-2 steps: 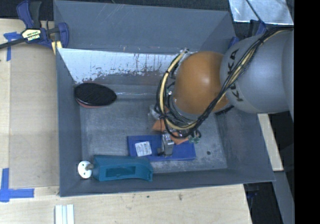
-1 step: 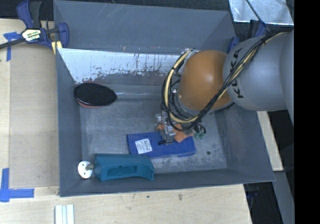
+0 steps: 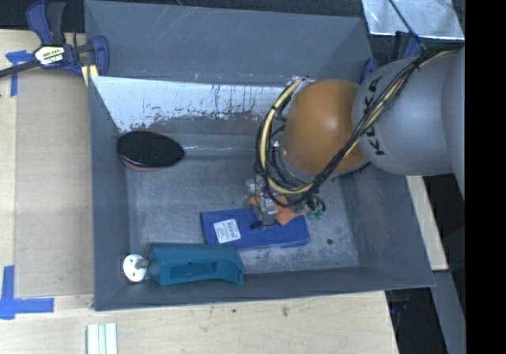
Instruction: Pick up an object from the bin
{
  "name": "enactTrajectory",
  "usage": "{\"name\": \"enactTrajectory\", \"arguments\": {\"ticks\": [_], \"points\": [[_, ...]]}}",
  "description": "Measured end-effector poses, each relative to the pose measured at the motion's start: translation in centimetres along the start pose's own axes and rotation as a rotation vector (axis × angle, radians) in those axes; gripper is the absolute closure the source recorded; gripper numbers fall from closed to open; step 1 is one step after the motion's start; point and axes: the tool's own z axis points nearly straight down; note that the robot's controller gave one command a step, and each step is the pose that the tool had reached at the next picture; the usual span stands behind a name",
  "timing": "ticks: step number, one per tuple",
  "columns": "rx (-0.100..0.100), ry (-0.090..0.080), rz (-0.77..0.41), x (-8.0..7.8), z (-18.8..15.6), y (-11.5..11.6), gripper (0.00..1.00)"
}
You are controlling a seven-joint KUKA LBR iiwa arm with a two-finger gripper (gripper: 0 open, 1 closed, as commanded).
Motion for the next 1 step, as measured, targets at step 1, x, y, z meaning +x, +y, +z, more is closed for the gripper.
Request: {"name": "enactTrajectory", "arguments": {"ticks": [1], "points": [[0.001,0.002,-0.059,0.18,-15.88,-1.07,1.0]]}}
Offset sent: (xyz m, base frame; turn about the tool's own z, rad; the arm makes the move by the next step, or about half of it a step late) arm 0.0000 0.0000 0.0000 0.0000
